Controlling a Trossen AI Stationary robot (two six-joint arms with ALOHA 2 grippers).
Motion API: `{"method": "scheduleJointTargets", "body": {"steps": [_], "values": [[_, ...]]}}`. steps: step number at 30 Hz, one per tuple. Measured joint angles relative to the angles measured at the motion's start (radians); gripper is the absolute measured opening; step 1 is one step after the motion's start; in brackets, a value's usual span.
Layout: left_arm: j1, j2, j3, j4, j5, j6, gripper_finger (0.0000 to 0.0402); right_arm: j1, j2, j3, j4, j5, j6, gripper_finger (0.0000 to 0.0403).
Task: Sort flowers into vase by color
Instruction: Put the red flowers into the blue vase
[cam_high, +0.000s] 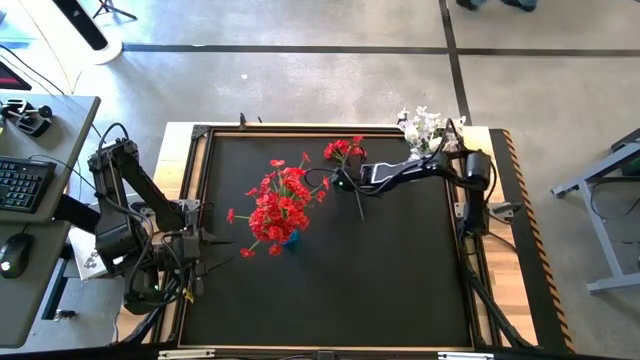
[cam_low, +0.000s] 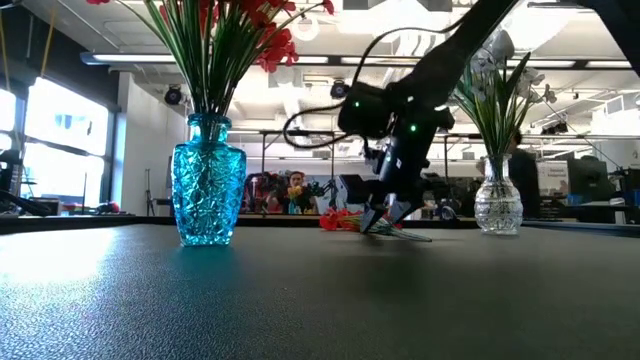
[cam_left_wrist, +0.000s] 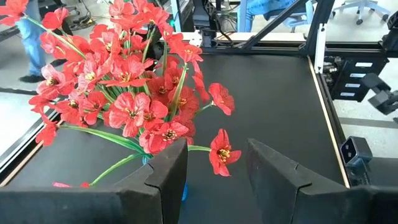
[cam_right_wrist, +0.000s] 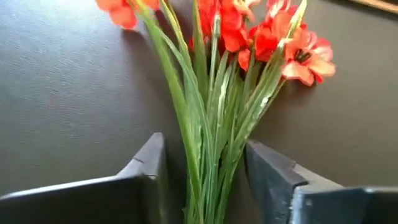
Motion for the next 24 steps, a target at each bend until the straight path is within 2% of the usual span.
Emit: {"method": "scheduleJointTargets", "body": {"steps": [7,11,17,24], "values": [[0.0,0.0,0.0,0.0,0.0,0.0,0.0151,-0.003,0.03,0.005,0.013,-0.016,-0.012,0.0069],[0.0,0.0,0.0,0.0,0.0,-0.001,0.0151,0.015,0.029,0.004,0.018,0.001,-0.04,0.0011],[-0.002,0.0,0.0,0.0,0.03,-0.028,0.0151,0.09,-0.003,-0.002,-0.023,0.038,-0.062,0.0002],[-0.041,0.0,0.0,0.0,0.037,-0.071,0.0151,0.273,-0.067,-0.002,-0.042,0.169,-0.025,0.0001]]}}
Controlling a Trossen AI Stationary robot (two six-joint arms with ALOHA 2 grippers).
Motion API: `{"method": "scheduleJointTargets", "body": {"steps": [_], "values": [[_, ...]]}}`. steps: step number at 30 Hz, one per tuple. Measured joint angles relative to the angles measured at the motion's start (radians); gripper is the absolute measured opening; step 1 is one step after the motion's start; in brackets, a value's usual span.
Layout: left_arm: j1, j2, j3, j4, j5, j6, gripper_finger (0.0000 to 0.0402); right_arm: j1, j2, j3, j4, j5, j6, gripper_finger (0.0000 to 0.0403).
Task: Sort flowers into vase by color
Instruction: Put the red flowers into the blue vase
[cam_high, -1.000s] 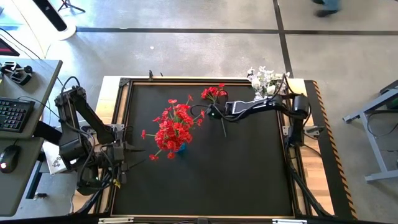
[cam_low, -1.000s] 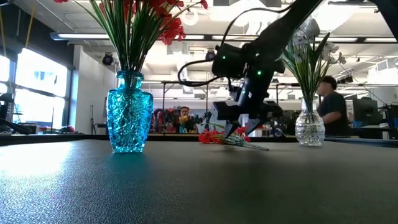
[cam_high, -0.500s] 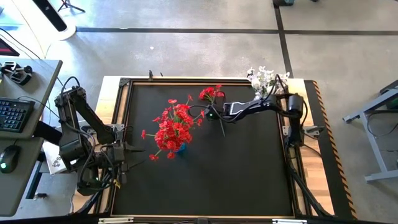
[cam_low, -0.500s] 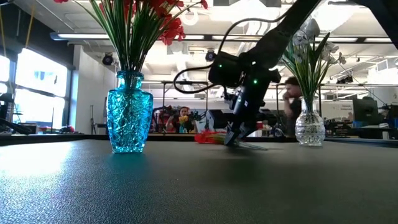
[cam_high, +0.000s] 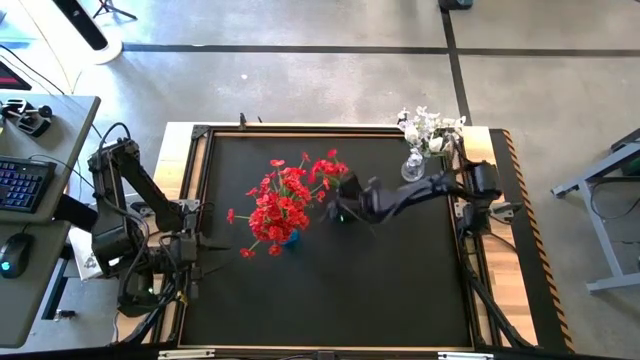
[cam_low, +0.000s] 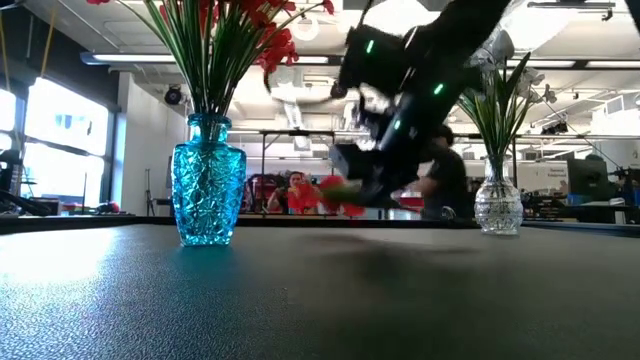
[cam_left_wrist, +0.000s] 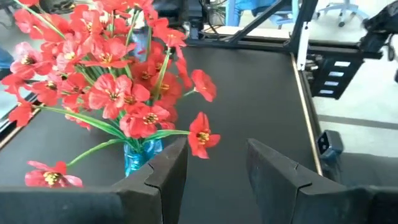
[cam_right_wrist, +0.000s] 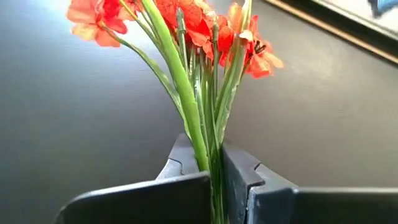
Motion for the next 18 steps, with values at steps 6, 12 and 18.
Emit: {"method": "scheduleJointTargets", "body": {"steps": [6,12,18], "values": [[-0.046,0.019,0.0,0.031,-0.007,0.028,0.0151,0.196,-0.091,0.001,-0.113,0.135,0.118,0.0],[-0.073,0.118,0.0,0.245,-0.007,0.322,0.0151,0.435,-0.194,0.001,-0.28,0.387,0.3,0.0],[-0.044,0.248,0.0,0.59,0.222,0.647,0.0151,0.666,-0.267,0.002,-0.159,0.64,0.131,0.0]]}}
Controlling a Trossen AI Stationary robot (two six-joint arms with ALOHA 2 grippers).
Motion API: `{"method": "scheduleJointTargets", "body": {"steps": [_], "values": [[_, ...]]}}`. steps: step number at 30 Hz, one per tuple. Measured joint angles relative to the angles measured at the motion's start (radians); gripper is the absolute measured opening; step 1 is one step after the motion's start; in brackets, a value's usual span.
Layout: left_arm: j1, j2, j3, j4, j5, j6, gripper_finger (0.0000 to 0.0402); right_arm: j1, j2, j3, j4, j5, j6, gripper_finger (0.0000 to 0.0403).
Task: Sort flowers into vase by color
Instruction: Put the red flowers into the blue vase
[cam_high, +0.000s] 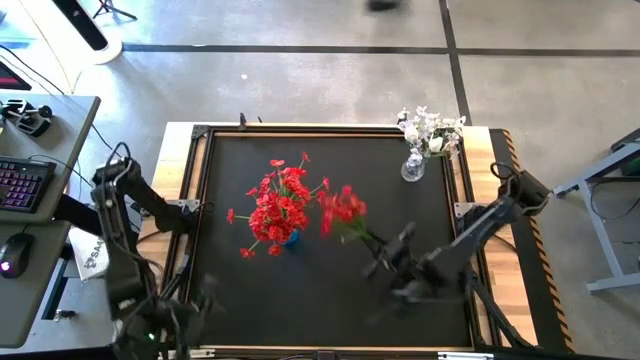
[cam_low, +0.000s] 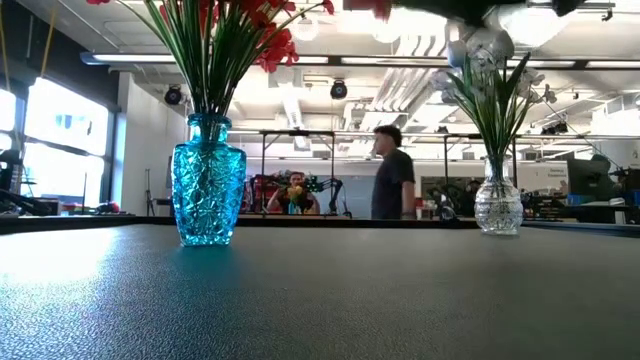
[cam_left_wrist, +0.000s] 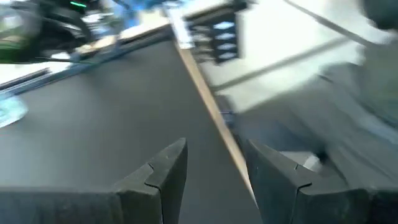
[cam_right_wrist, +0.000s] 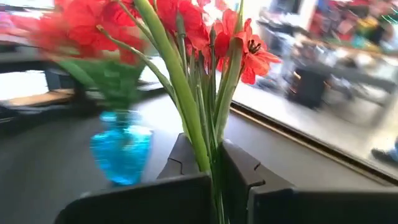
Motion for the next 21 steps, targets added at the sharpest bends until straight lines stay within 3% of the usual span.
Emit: {"method": "scheduleJointTargets", "body": {"steps": [2,5,10,13,17,21], "values": [[0.022,0.046,0.0,0.104,0.078,0.1,0.0151,0.052,-0.008,0.0,0.117,0.005,-0.137,0.0],[0.074,0.082,0.0,0.201,0.189,0.206,0.0151,0.094,-0.009,0.0,0.353,-0.092,-0.413,0.0],[0.177,0.073,-0.005,0.255,0.32,0.355,0.0151,0.093,0.039,0.0,0.856,-0.457,-0.97,0.0],[0.25,0.064,-0.036,0.321,0.377,0.46,0.0151,0.074,0.079,0.0,1.122,-0.696,-1.221,0.0],[0.327,0.065,-0.101,0.465,0.455,0.579,0.0151,0.037,0.138,0.001,1.394,-0.999,-1.403,0.0],[0.376,0.065,-0.159,0.638,0.465,0.687,0.0151,-0.012,0.197,0.001,1.598,-1.201,-1.464,0.0]]}}
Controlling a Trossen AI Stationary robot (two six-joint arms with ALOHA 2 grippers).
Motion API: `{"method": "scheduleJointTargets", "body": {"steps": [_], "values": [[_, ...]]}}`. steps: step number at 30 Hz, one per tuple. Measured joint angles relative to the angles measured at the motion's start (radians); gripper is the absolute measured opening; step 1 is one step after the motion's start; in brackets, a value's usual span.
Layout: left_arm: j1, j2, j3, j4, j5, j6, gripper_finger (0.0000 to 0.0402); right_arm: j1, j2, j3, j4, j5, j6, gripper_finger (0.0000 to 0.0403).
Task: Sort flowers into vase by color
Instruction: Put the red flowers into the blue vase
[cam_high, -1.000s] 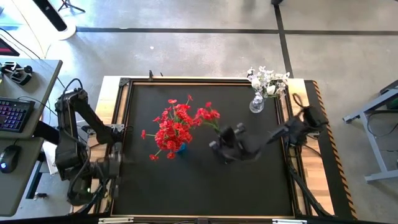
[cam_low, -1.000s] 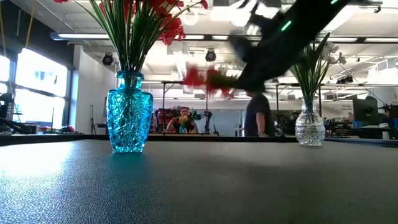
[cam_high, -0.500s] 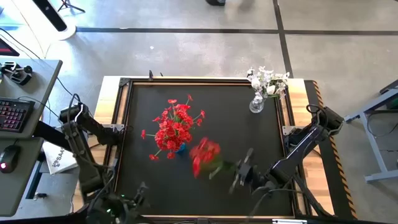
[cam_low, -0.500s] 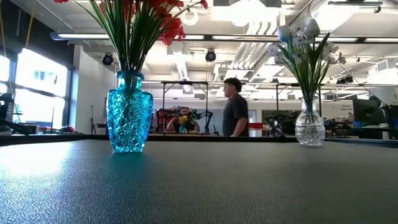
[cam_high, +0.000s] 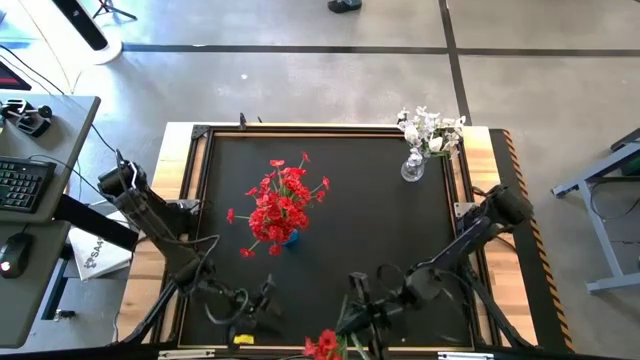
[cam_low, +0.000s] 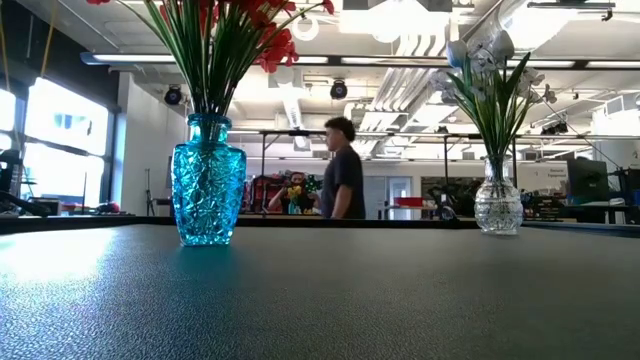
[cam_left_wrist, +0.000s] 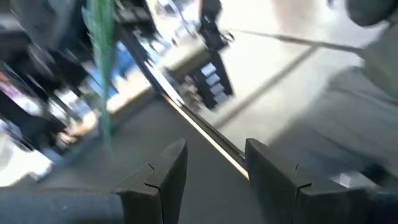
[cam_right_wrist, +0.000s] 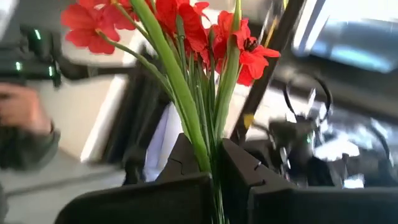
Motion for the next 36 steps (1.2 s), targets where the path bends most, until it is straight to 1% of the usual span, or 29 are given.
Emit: {"method": "scheduleJointTargets", "body": {"steps": [2,4,8,10,11,13,15,18,20,23,25,28,32,36], "values": [[0.025,0.0,-0.011,0.081,-0.001,0.07,0.0151,-0.024,0.021,0.0,0.08,-0.053,-0.009,0.0],[0.051,0.0,-0.012,0.134,-0.002,0.138,0.0151,-0.05,0.038,0.0,0.134,-0.079,-0.01,0.0],[0.107,0.0,-0.012,0.172,-0.002,0.24,0.0151,-0.1,0.05,0.0,0.156,-0.131,0.016,0.0],[0.143,0.0,-0.012,0.173,-0.001,0.266,0.0152,-0.122,0.05,0.0,0.156,-0.161,0.038,0.0],[0.164,0.0,-0.012,0.176,0.005,0.262,0.0153,-0.132,0.05,0.0,0.156,-0.176,0.049,0.0],[0.209,0.0,-0.012,0.182,0.049,0.227,0.0156,-0.149,0.05,0.0,0.156,-0.195,0.071,0.0],[0.246,0.0,-0.012,0.194,0.109,0.184,0.0162,-0.16,0.05,0.0,0.156,-0.196,0.073,0.0],[0.285,0.001,-0.012,0.22,0.229,0.134,0.0173,-0.171,0.05,0.0,0.154,-0.198,0.073,0.0],[0.298,0.002,-0.012,0.234,0.27,0.116,0.0178,-0.175,0.05,0.0,0.154,-0.198,0.074,0.0],[0.3,0.005,-0.012,0.278,0.279,0.109,0.0181,-0.177,0.05,0.0,0.143,-0.196,0.068,0.0],[0.3,0.008,-0.011,0.29,0.292,0.137,0.018,-0.179,0.05,0.0,0.133,-0.196,0.064,0.0],[0.3,0.017,-0.012,0.288,0.31,0.161,0.0174,-0.184,0.05,0.0,0.124,-0.197,0.065,0.0],[0.307,0.047,-0.012,0.334,0.319,0.156,0.0163,-0.194,0.05,0.0,0.12,-0.198,0.061,0.0],[0.315,0.065,-0.012,0.349,0.314,0.166,0.0154,-0.195,0.05,0.0,0.117,-0.248,0.061,0.0]]}}
